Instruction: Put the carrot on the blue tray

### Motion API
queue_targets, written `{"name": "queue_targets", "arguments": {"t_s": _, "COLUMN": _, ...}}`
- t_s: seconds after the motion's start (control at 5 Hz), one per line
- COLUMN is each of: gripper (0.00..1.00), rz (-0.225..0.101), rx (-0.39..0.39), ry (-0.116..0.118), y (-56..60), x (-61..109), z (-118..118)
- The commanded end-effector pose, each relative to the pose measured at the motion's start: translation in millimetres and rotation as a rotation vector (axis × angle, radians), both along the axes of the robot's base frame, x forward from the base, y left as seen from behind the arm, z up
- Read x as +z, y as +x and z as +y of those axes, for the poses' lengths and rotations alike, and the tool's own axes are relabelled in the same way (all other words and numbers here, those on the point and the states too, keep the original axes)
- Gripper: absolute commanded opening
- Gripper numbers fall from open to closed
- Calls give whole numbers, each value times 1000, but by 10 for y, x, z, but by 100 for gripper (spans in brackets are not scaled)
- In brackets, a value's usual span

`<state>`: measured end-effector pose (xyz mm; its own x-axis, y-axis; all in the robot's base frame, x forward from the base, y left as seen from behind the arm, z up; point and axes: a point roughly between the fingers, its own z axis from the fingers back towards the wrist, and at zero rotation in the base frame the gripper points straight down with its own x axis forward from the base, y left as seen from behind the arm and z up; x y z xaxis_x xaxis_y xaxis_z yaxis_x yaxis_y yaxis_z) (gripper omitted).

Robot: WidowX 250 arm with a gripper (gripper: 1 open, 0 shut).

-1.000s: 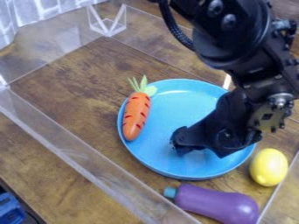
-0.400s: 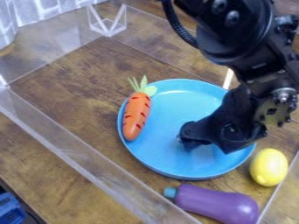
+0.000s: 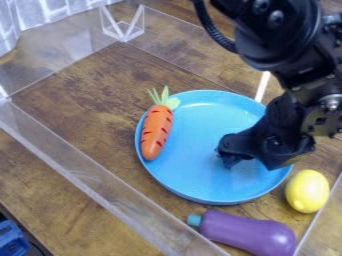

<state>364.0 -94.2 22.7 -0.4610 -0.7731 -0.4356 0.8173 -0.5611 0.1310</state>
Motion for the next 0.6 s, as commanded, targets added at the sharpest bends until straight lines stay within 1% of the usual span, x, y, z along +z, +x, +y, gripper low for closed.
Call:
{"name": "queue_targets", "arguments": {"t_s": 0.0, "gripper": 100, "rz": 49, "rx": 37, "ry": -11, "y": 64, "x": -232, "z": 19}}
{"name": "queue_targets", "arguments": {"t_s": 0.4, "gripper": 100, "rz": 62, "rx": 143, "ry": -30, "y": 132, "x": -17, "z": -144}}
